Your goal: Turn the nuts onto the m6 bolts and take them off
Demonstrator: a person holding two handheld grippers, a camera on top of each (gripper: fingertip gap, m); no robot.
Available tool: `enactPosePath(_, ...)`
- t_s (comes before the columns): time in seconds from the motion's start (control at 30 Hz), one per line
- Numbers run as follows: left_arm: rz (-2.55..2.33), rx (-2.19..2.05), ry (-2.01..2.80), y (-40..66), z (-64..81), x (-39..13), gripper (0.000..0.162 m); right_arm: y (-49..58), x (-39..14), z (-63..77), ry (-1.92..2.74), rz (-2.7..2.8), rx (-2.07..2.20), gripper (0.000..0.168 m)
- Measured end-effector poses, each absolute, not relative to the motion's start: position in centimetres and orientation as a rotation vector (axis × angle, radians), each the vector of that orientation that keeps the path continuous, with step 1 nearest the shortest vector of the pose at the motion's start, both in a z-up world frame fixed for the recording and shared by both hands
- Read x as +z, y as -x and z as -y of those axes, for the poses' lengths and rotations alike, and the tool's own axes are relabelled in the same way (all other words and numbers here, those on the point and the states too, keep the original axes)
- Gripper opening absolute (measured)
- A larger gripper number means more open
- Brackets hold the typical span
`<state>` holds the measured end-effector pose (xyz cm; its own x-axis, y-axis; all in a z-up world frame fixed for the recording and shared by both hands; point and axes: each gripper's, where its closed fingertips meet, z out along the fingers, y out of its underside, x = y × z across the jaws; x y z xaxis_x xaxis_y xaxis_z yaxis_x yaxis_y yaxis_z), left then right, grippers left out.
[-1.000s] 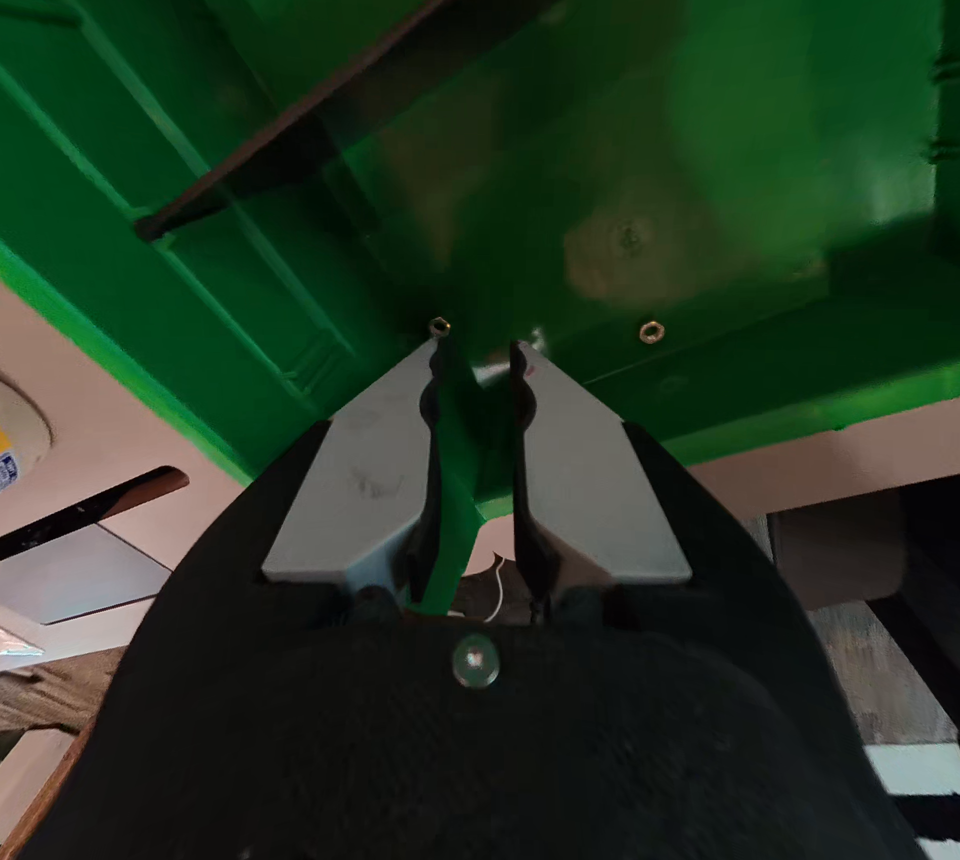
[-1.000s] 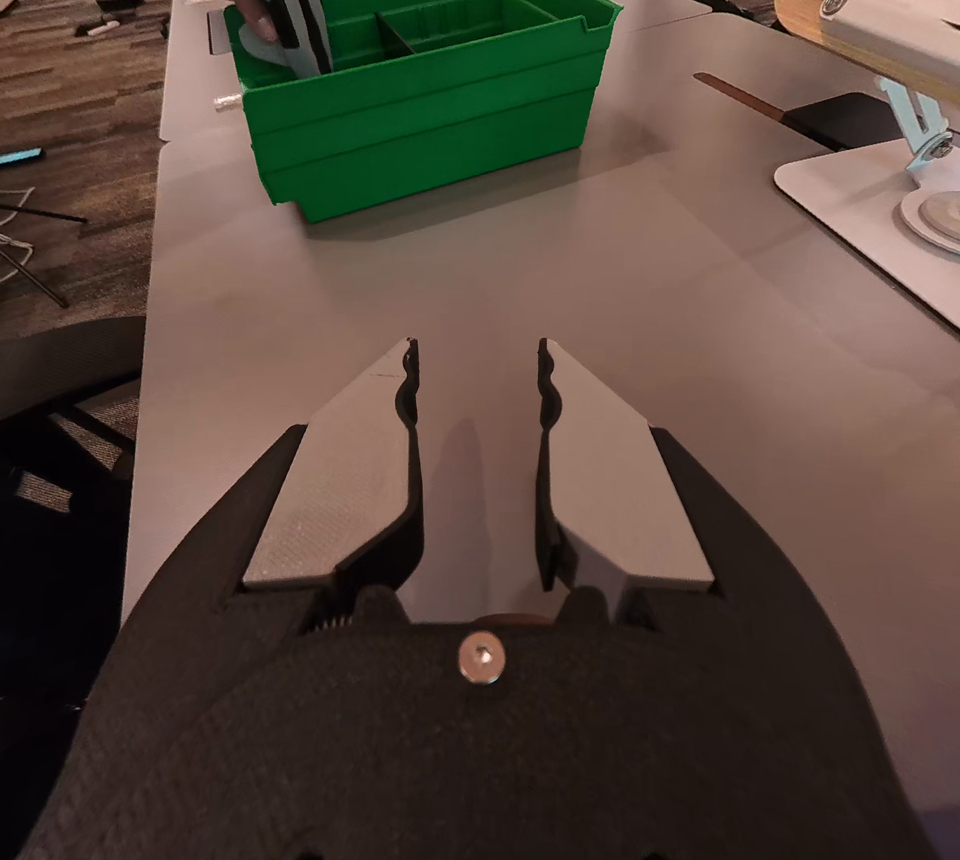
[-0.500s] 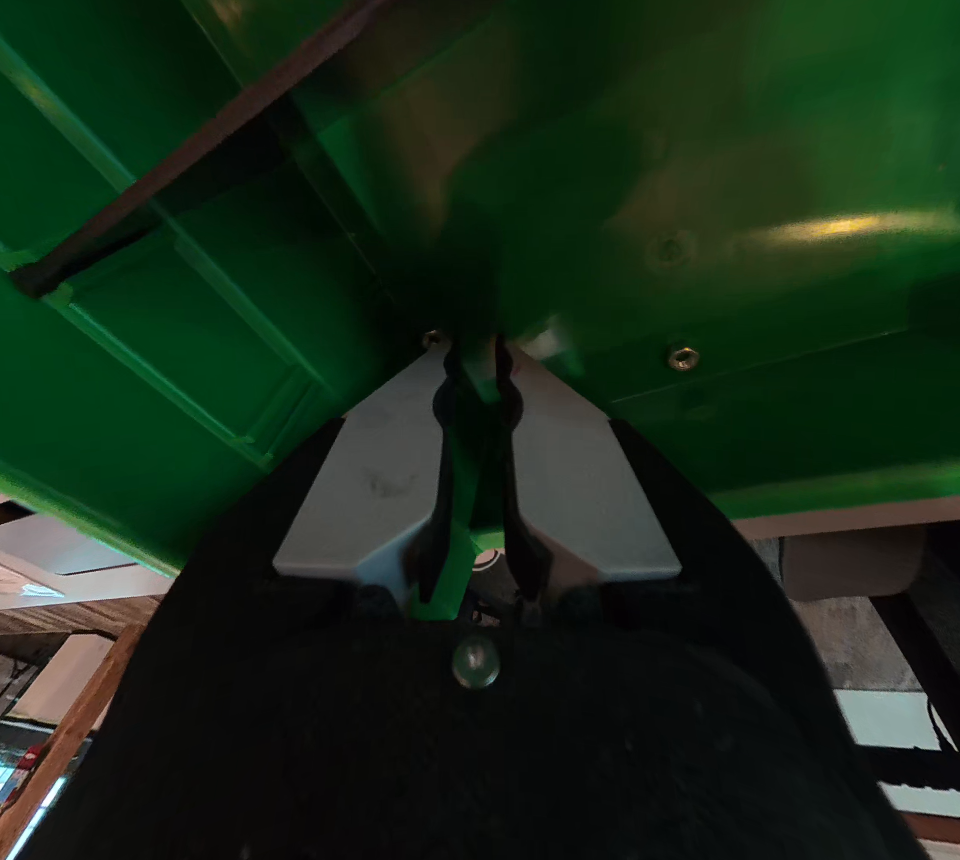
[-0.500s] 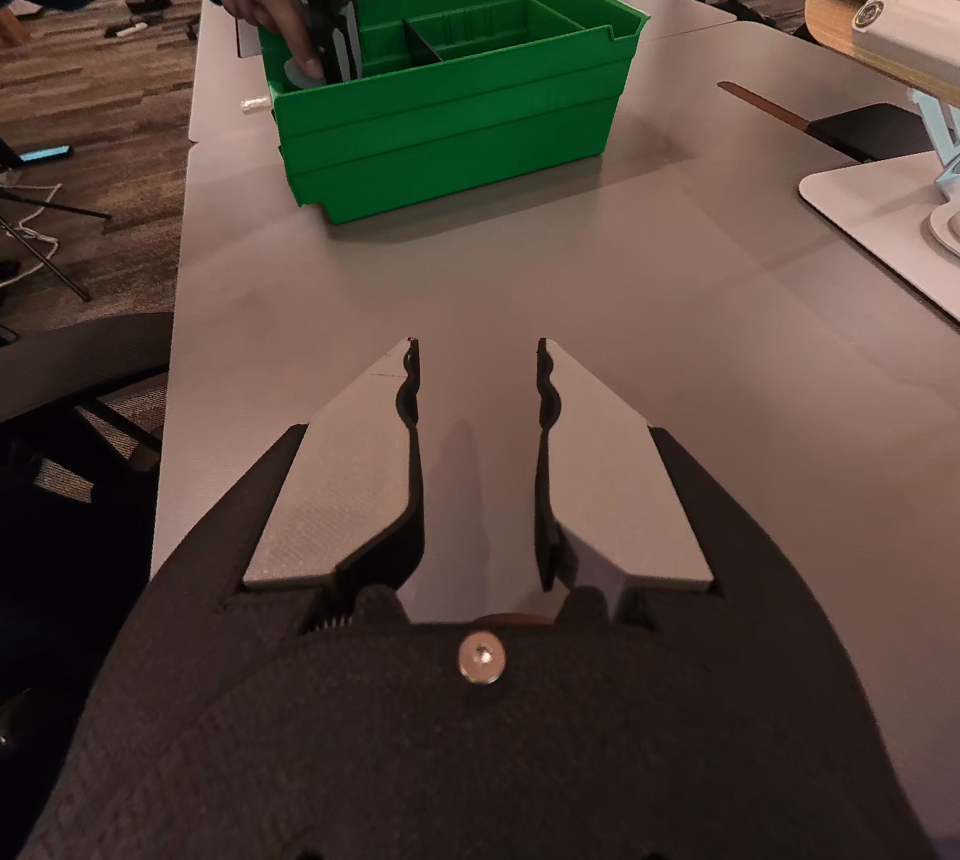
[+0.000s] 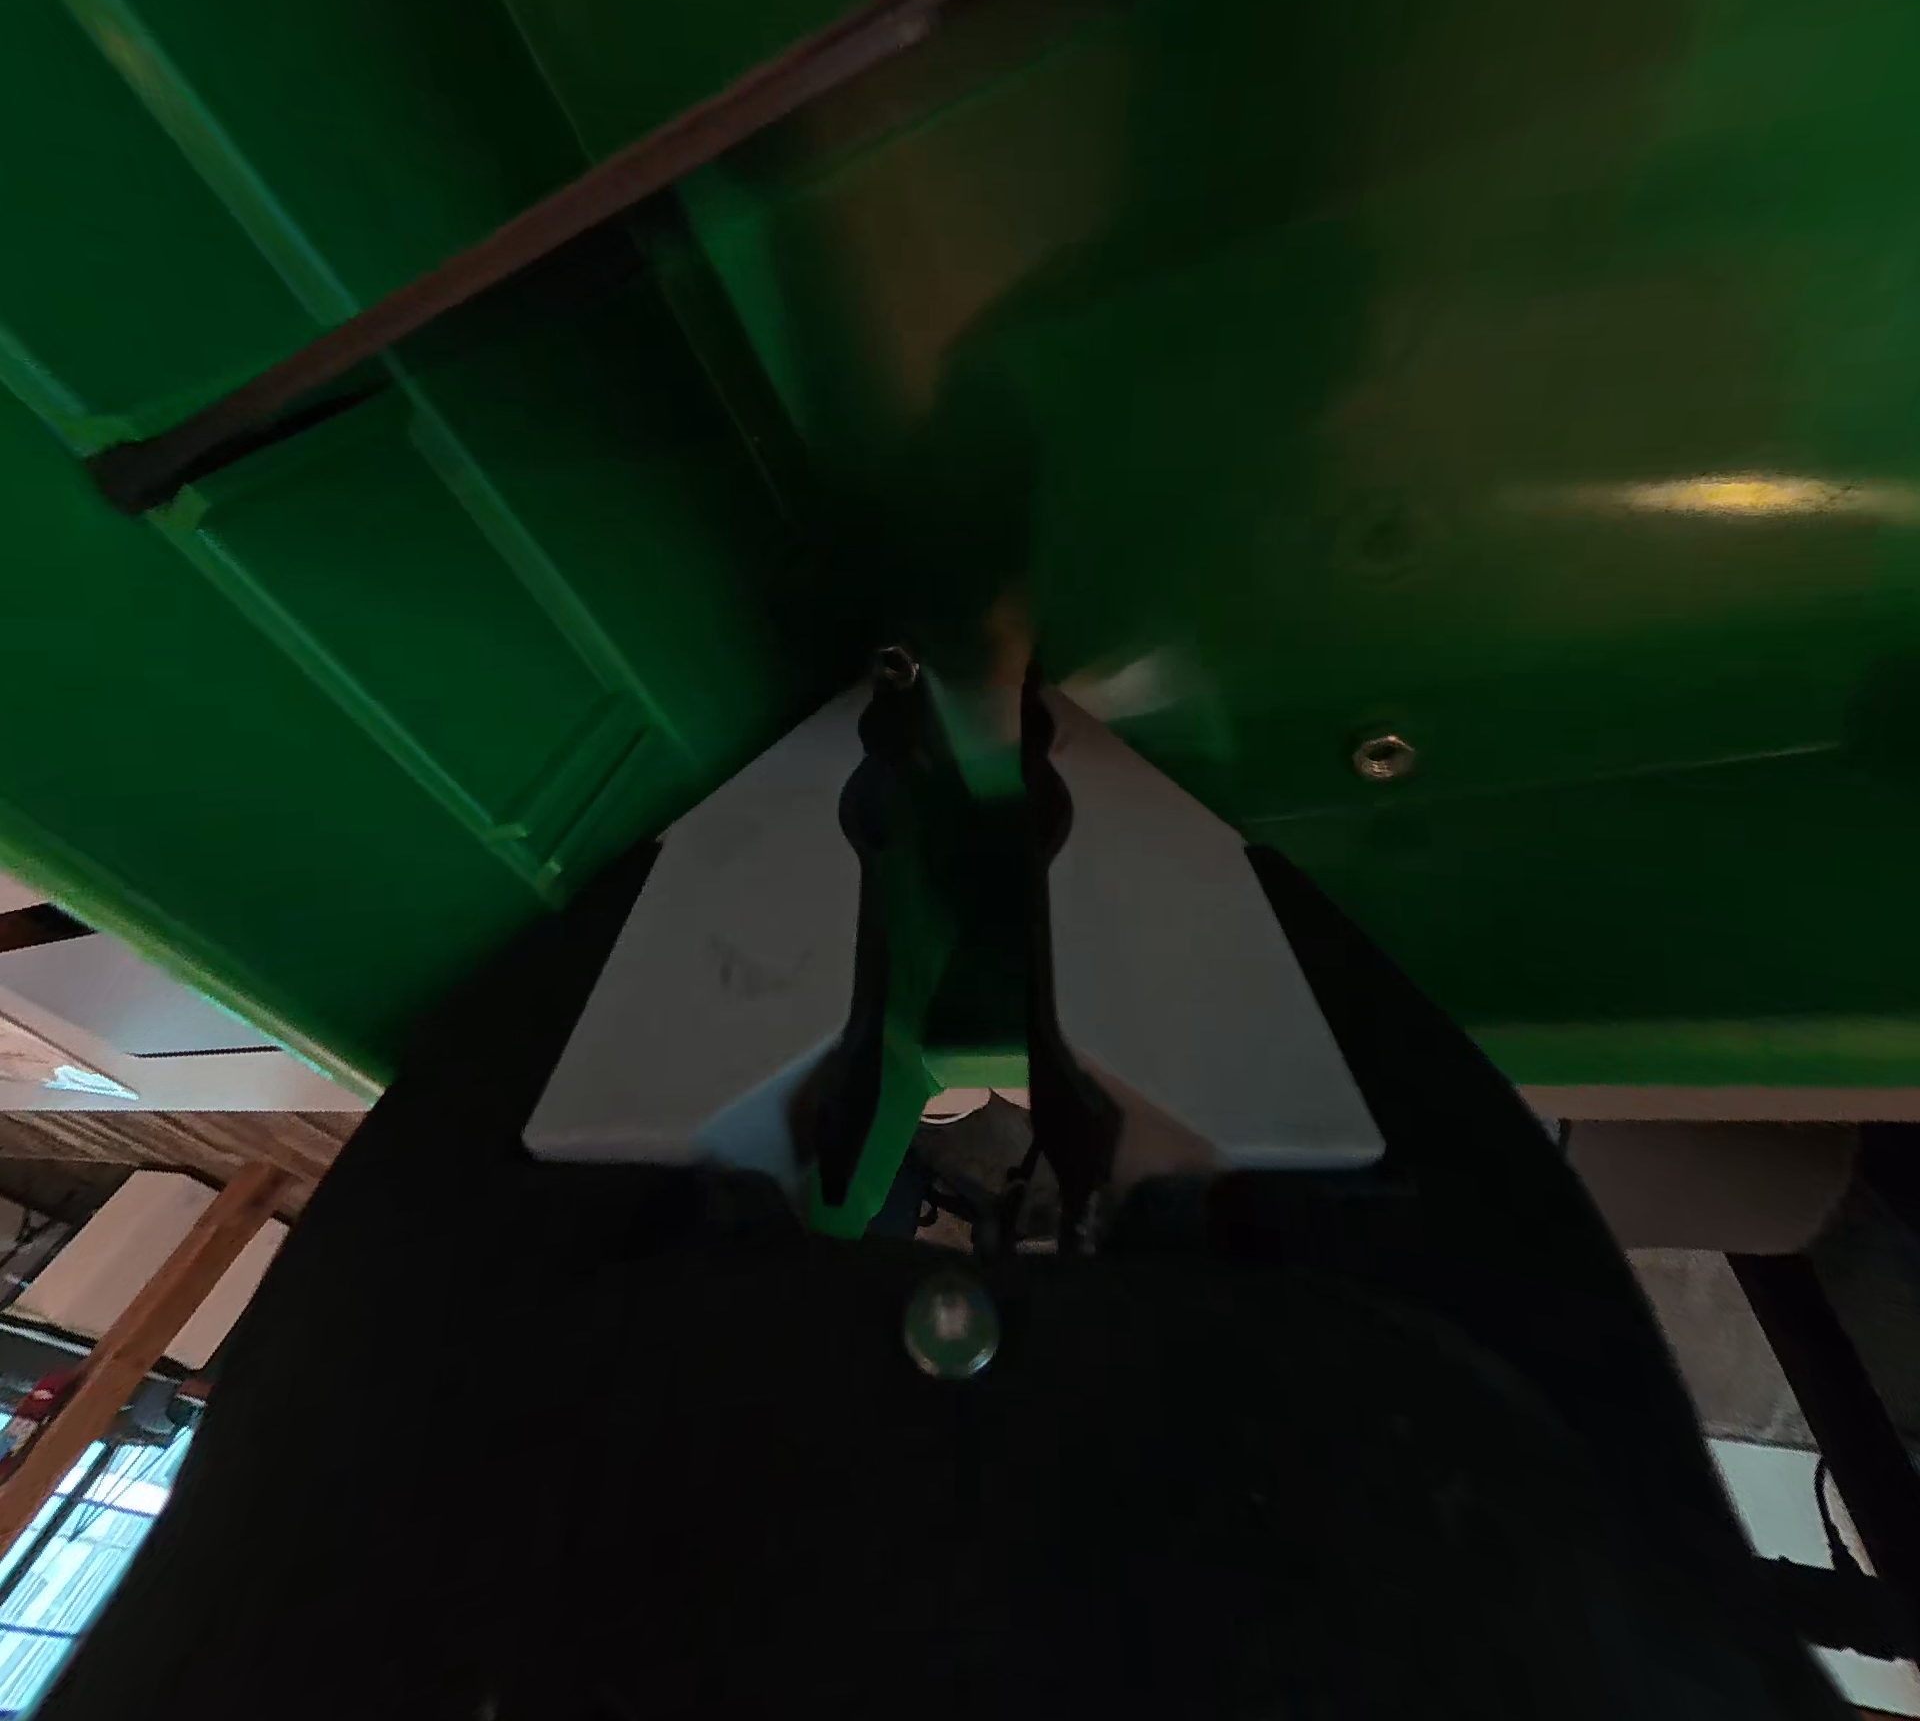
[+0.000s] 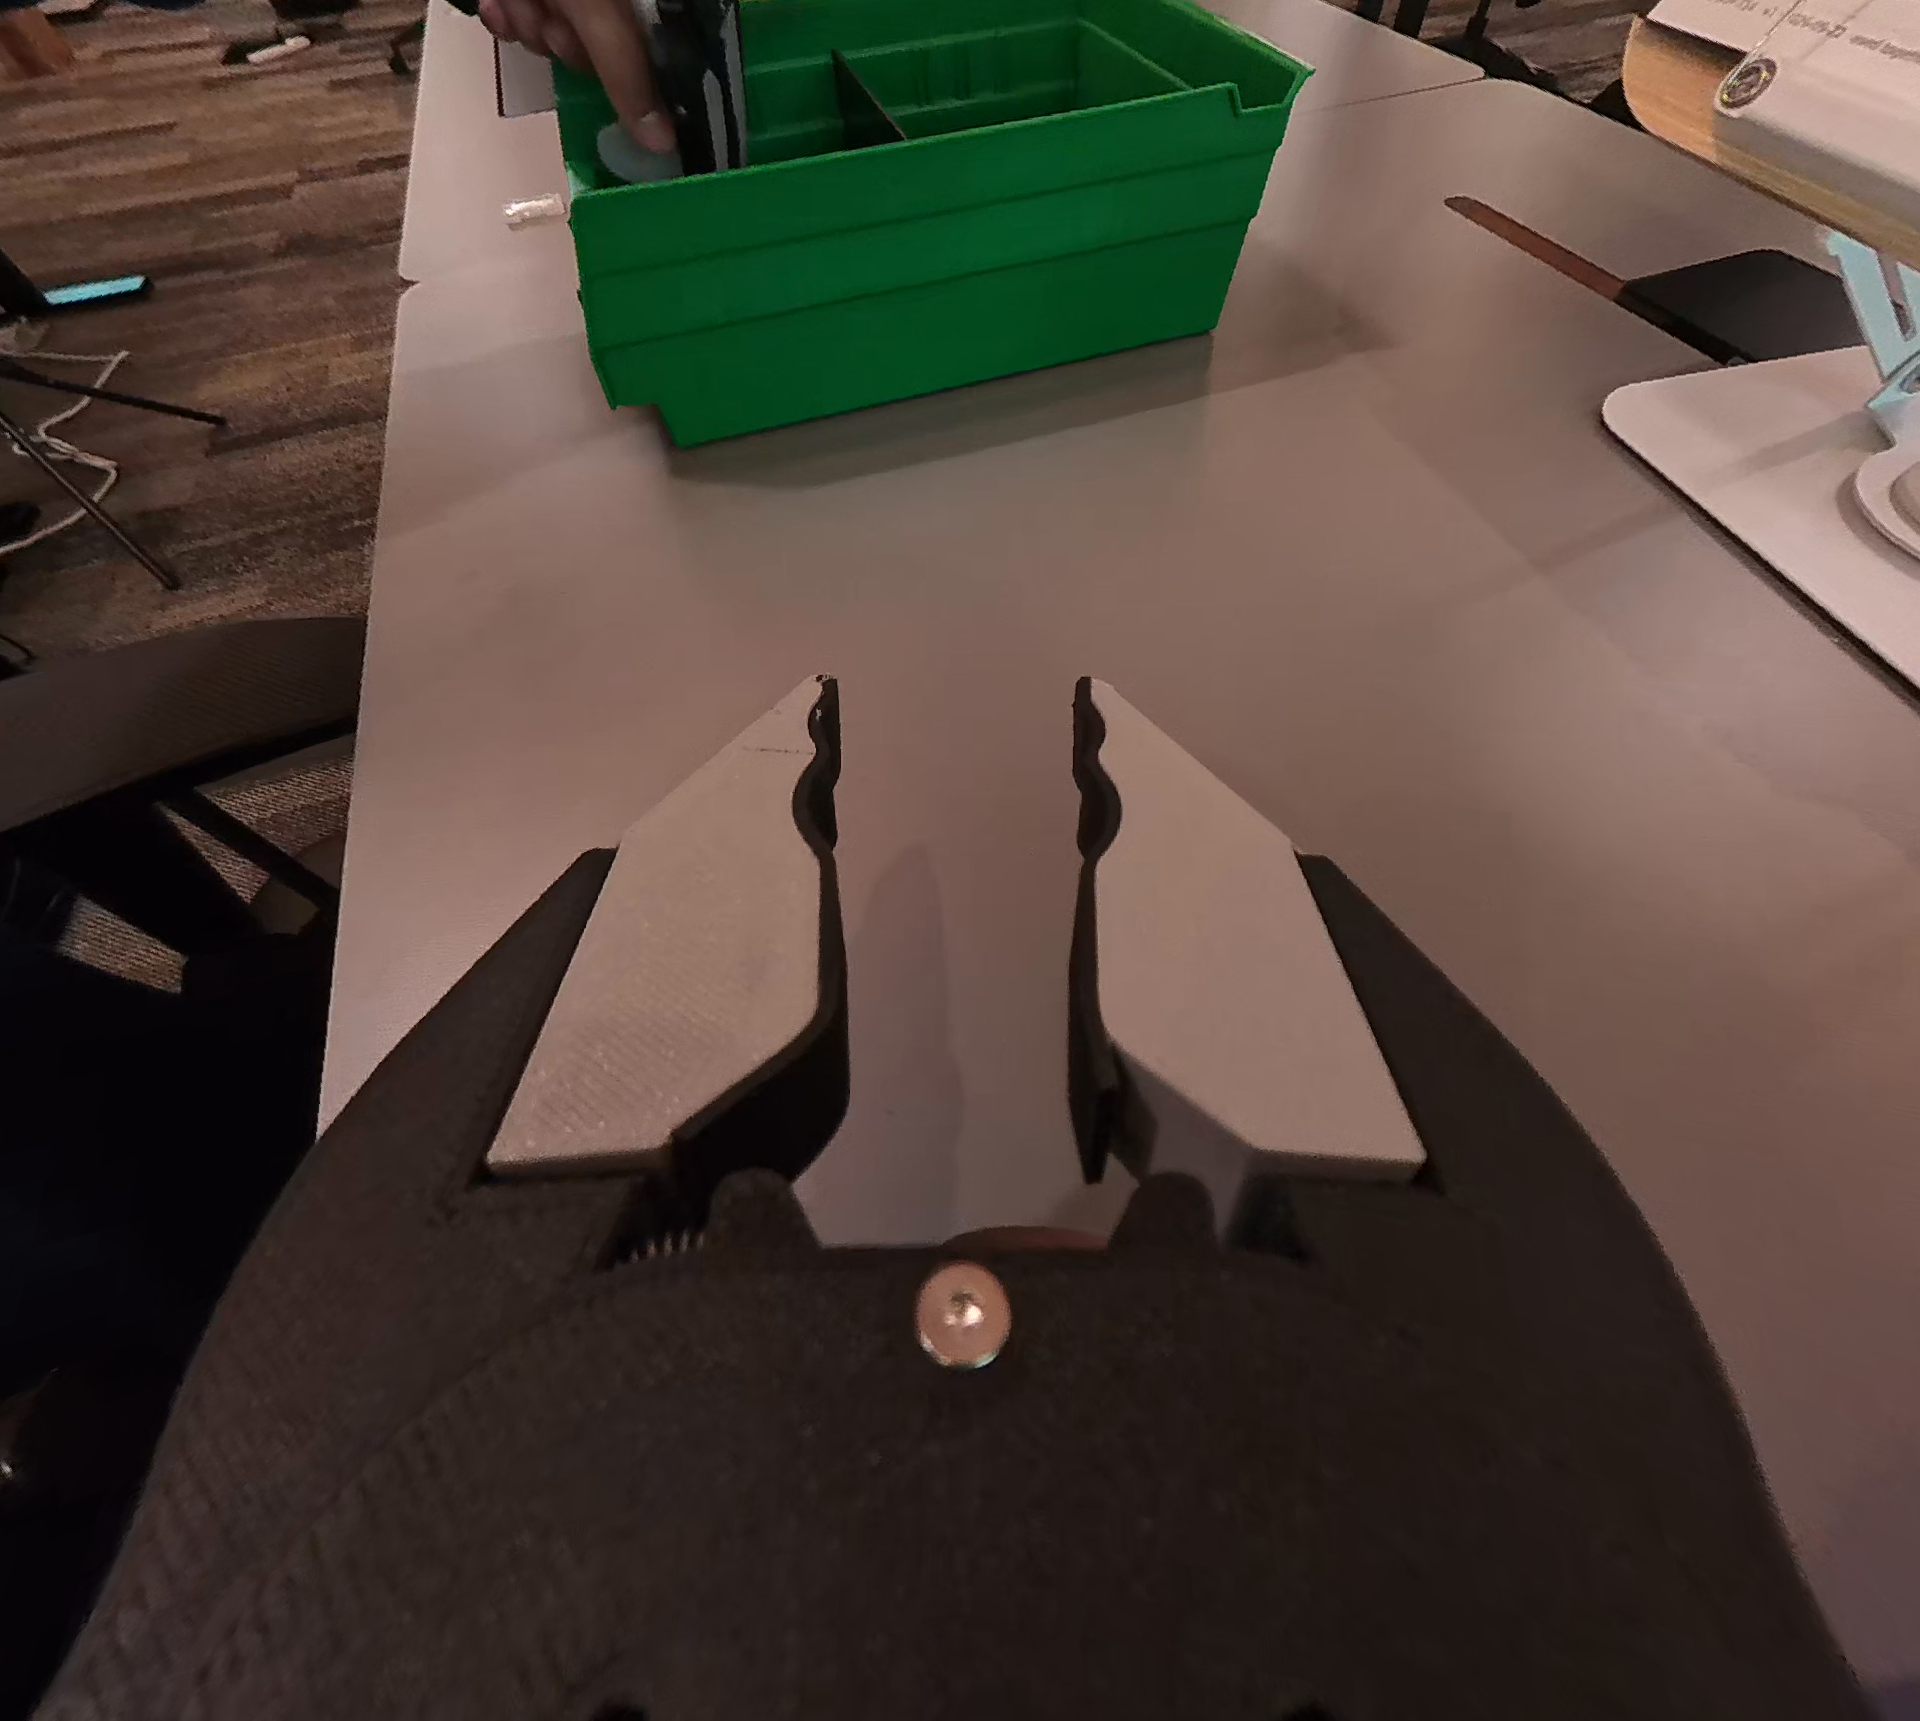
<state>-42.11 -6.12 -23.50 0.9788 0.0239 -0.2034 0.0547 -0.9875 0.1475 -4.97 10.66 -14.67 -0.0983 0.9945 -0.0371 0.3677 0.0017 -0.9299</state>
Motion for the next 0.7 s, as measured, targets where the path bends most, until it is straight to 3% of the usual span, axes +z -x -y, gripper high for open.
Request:
enactPosePath(0.6, -0.107, -0.214, -3.058, 41.7, 5.4, -23.6, 0.024, 4.8, -13.9, -10.0, 1.408, 1.562, 1.108, 0.041)
enactPosePath(0.7, -0.092, -0.078, -3.078, 40.1, 5.3, -23.6, 0.045, 4.8, -13.8, -9.9, 1.403, 1.564, 1.107, 0.041)
